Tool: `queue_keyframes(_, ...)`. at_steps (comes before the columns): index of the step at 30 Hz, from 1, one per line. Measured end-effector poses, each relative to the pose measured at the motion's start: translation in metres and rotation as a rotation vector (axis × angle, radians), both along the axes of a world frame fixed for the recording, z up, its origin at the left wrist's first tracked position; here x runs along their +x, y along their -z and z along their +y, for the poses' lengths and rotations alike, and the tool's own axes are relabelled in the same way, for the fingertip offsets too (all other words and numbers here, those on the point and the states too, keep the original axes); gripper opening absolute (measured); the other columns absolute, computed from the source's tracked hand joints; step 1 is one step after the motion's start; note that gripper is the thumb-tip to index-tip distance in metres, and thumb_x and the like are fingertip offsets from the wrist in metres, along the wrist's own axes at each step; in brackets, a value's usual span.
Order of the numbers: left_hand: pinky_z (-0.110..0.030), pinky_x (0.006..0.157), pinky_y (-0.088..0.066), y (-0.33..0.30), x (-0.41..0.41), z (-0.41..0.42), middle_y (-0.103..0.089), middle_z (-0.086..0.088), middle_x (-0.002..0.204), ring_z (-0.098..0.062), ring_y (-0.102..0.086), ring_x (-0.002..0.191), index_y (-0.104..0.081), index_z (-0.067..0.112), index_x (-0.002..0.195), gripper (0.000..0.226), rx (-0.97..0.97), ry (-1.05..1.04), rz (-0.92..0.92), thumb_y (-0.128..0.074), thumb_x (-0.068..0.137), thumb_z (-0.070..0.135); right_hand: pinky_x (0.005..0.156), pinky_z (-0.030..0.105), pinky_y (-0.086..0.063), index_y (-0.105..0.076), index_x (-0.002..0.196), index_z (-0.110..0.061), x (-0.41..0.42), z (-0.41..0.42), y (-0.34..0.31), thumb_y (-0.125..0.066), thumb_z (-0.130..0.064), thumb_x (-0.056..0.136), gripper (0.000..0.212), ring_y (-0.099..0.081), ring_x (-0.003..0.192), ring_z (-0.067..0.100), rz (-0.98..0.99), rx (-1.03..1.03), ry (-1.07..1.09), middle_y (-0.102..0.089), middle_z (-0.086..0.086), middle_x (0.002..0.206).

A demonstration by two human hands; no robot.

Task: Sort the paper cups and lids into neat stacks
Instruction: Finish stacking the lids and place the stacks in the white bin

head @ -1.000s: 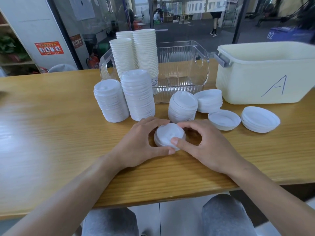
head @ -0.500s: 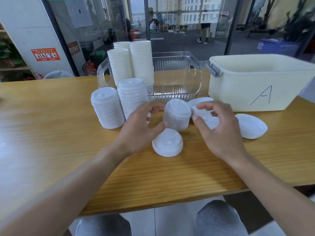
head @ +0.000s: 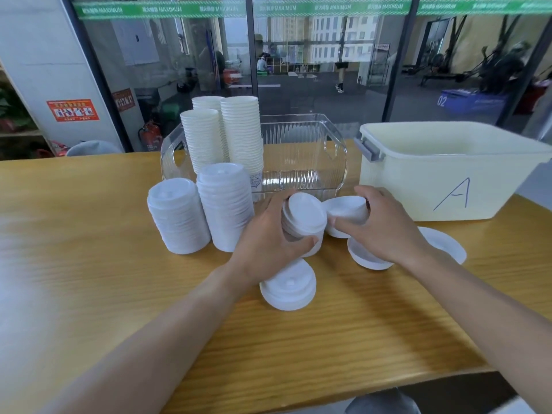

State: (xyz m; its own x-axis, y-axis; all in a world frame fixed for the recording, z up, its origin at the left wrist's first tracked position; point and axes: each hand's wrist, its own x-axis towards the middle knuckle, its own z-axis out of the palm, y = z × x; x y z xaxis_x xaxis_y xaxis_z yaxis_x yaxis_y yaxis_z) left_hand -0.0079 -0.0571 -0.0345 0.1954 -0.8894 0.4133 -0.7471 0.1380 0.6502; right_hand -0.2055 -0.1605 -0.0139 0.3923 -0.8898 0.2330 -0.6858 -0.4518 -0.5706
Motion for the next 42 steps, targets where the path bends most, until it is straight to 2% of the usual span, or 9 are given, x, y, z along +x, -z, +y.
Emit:
queue_keyframes(5,-0.001,0.088,-0.040,-0.005,0.006,0.007,-0.058,0.021,0.120,0.013,-0.052,0.113,-0.043,0.027,0.137,0.075,-0.023,0.034,0.144,-0.089,0.078,0.024,0.102,0.021,-0.034,-0.043,0.153,-0.021,0.010,0.000,0.006,-0.087,-0.045,0.076,0.093,-0.045,0.125,0.008,-0.203,-0.082,-0.049,-0.039,-0.009,0.136)
queue_keyframes(13,-0.013,0.101,-0.043,0.003,0.013,0.018,-0.056,0.020,0.130,0.005,-0.052,0.123,-0.041,0.030,0.139,0.078,-0.021,0.060,0.181,-0.090,0.078,0.034,0.108,0.024,-0.042,-0.053,0.144,-0.022,0.025,0.008,0.023,-0.091,-0.035,0.074,0.081,-0.052,0.125,0.010,-0.404,-0.224,-0.085,-0.045,-0.014,0.133)
queue_keyframes(17,-0.034,0.109,-0.048,0.002,0.021,0.018,-0.055,0.014,0.133,-0.003,-0.052,0.128,-0.042,0.026,0.143,0.083,-0.003,0.080,0.195,-0.086,0.074,0.039,0.107,0.023,-0.044,-0.054,0.143,-0.023,0.020,0.011,0.025,-0.092,-0.031,0.073,0.080,-0.053,0.126,0.009,-0.422,-0.305,-0.111,-0.051,-0.008,0.137)
queue_keyframes(22,-0.029,0.105,-0.048,0.003,0.022,0.018,-0.055,0.016,0.128,0.000,-0.054,0.122,-0.041,0.024,0.140,0.078,0.082,0.105,0.130,-0.089,0.079,0.026,0.097,0.003,-0.035,-0.049,0.145,-0.033,0.014,0.016,0.026,-0.092,-0.039,0.071,0.086,-0.050,0.123,0.005,-0.453,-0.261,-0.109,-0.055,-0.005,0.136)
queue_keyframes(27,-0.003,0.098,-0.039,0.005,0.020,0.018,-0.049,0.028,0.128,0.018,-0.046,0.121,-0.032,0.029,0.151,0.086,0.089,0.087,0.107,-0.086,0.083,0.031,0.108,0.036,-0.048,-0.048,0.143,-0.020,0.014,0.028,0.022,-0.087,-0.033,0.075,0.080,-0.057,0.127,0.017,-0.578,-0.331,-0.227,-0.057,-0.006,0.141)
queue_keyframes(31,-0.006,0.093,-0.045,0.004,0.017,0.019,-0.052,0.025,0.128,0.014,-0.049,0.119,-0.035,0.033,0.148,0.080,0.062,0.057,0.137,-0.084,0.084,0.038,0.104,0.030,-0.049,-0.043,0.139,-0.027,0.016,0.038,0.021,-0.090,-0.024,0.073,0.081,-0.059,0.125,0.016,-0.582,-0.331,-0.336,-0.058,-0.002,0.140)
queue_keyframes(35,-0.017,0.103,-0.046,0.003,0.018,0.020,-0.053,0.017,0.137,0.005,-0.051,0.126,-0.039,0.032,0.145,0.076,0.028,0.043,0.134,-0.084,0.085,0.040,0.101,0.024,-0.044,-0.047,0.141,-0.023,0.012,0.040,0.022,-0.077,-0.041,0.077,0.073,-0.058,0.121,0.017,-0.511,-0.341,-0.363,-0.058,-0.006,0.139)
queue_keyframes(38,-0.016,0.098,-0.048,-0.001,0.018,0.024,-0.054,0.022,0.133,0.006,-0.053,0.121,-0.038,0.039,0.140,0.074,0.024,0.041,0.095,-0.083,0.083,0.047,0.104,0.025,-0.040,-0.048,0.147,-0.019,0.009,0.041,0.024,-0.073,-0.044,0.081,0.075,-0.052,0.125,0.016,-0.453,-0.414,-0.380,-0.054,-0.007,0.138)
queue_keyframes(42,-0.034,0.101,-0.055,-0.009,0.020,0.033,-0.060,0.021,0.131,-0.002,-0.060,0.119,-0.041,0.039,0.142,0.081,0.047,0.082,0.068,-0.081,0.075,0.062,0.105,0.016,-0.033,-0.043,0.152,-0.023,0.005,0.045,0.026,-0.073,-0.048,0.078,0.084,-0.047,0.123,0.014,-0.394,-0.405,-0.377,-0.057,-0.009,0.140)
